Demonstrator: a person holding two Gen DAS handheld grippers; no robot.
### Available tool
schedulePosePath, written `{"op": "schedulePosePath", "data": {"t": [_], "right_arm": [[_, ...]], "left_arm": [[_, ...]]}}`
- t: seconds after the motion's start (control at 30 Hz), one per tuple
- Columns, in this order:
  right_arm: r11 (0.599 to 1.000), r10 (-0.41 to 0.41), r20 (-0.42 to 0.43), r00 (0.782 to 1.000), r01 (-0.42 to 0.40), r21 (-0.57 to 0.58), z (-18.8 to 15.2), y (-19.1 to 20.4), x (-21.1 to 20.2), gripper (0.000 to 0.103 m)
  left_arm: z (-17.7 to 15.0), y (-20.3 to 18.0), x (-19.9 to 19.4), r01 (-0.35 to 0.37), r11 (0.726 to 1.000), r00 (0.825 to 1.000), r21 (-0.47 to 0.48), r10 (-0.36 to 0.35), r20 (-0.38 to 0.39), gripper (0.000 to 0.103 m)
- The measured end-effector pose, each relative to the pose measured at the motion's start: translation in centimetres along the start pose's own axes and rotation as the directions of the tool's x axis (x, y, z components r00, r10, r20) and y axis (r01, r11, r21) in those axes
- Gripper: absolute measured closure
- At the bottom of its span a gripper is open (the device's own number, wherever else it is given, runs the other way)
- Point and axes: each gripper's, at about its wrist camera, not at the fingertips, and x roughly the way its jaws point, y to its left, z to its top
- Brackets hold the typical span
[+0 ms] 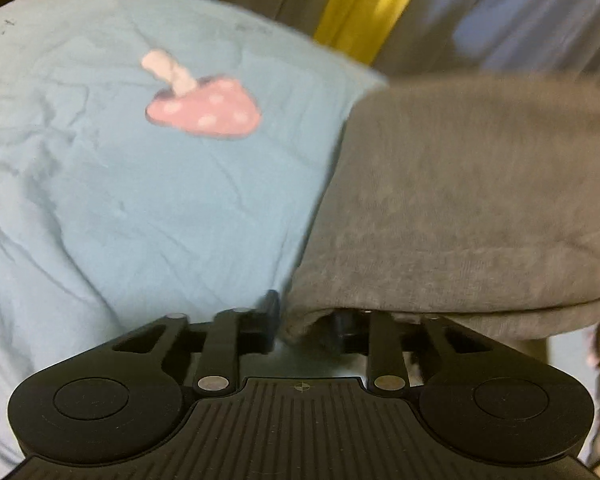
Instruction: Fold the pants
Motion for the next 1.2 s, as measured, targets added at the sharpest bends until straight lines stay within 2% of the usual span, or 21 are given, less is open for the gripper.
{"op": "schedulePosePath", "data": {"t": [0.13,0.27,0.43,0.47,0.5,0.53,0.57,0.63,0.67,0.73,0.87,0.97,1.07,1.2], "right_arm": [[0.997,-0.069,-0.009,0.998,0.070,0.017,-0.1,-2.6,-0.6,0.063],[0.991,-0.134,-0.030,0.991,0.134,0.027,-0.7,-5.5,-0.8,0.063],[0.976,-0.216,-0.057,0.975,0.214,-0.031,-1.7,-8.0,-0.9,0.060],[0.964,-0.264,-0.057,0.963,0.261,-0.053,-1.9,-8.6,-1.0,0.049],[0.946,-0.320,-0.051,0.946,0.317,-0.065,-2.1,-9.0,-1.1,0.031],[0.920,-0.390,-0.037,0.920,0.387,-0.068,-2.3,-9.7,-1.3,0.024],[0.904,-0.425,-0.023,0.905,0.423,-0.059,-2.5,-10.4,-1.8,0.019],[0.914,-0.406,-0.044,0.913,0.406,-0.012,-2.6,-12.0,-2.6,0.013],[0.918,-0.395,-0.074,0.916,0.397,0.015,-2.6,-12.7,-2.8,0.007],[0.917,-0.390,-0.121,0.913,0.397,0.039,-2.8,-13.6,-2.4,0.006],[0.917,-0.386,-0.196,0.902,0.398,0.024,-3.7,-14.7,-0.6,0.004],[0.909,-0.398,-0.256,0.881,0.416,0.019,-4.2,-16.0,0.9,0.004],[0.933,-0.323,-0.261,0.910,0.352,0.072,-5.1,-17.3,0.7,0.004],[0.948,-0.297,-0.253,0.921,0.317,0.041,-5.4,-17.2,0.8,0.004]], "left_arm": [[-0.5,-0.3,-0.8,0.043,0.999,0.999,0.031,-0.044,0.031,0.077],[-0.8,-0.9,-0.9,0.038,0.997,0.999,0.068,-0.040,0.027,0.076],[-0.6,-0.9,-0.6,0.005,0.998,0.999,0.070,-0.001,-0.050,0.056],[-0.6,-0.7,-0.8,-0.010,0.998,0.998,0.061,0.014,-0.063,0.053],[-0.5,-0.5,-1.0,-0.022,0.998,0.998,0.054,0.026,-0.065,0.051],[-0.5,-0.3,-1.7,-0.031,0.998,0.998,0.047,0.034,-0.052,0.049],[-0.5,-0.2,-2.5,-0.046,0.998,0.999,0.048,0.047,-0.025,0.047],[-0.7,-0.2,-4.4,-0.067,0.996,0.994,0.058,0.062,0.088,0.033],[-0.6,-0.3,-5.0,-0.066,0.996,0.990,0.058,0.058,0.127,0.031],[0.0,-0.5,-5.0,-0.021,0.997,0.987,0.074,0.008,0.159,0.026],[1.8,-2.3,-2.2,0.015,0.985,0.996,0.170,-0.030,0.085,0.018],[2.7,-3.1,1.1,0.050,0.979,0.999,0.197,-0.047,-0.020,0.018],[3.1,-3.1,3.7,0.105,0.978,0.990,0.179,-0.086,-0.109,0.018],[3.4,-3.4,6.6,0.140,0.975,0.981,0.170,-0.114,-0.157,0.018]]}}
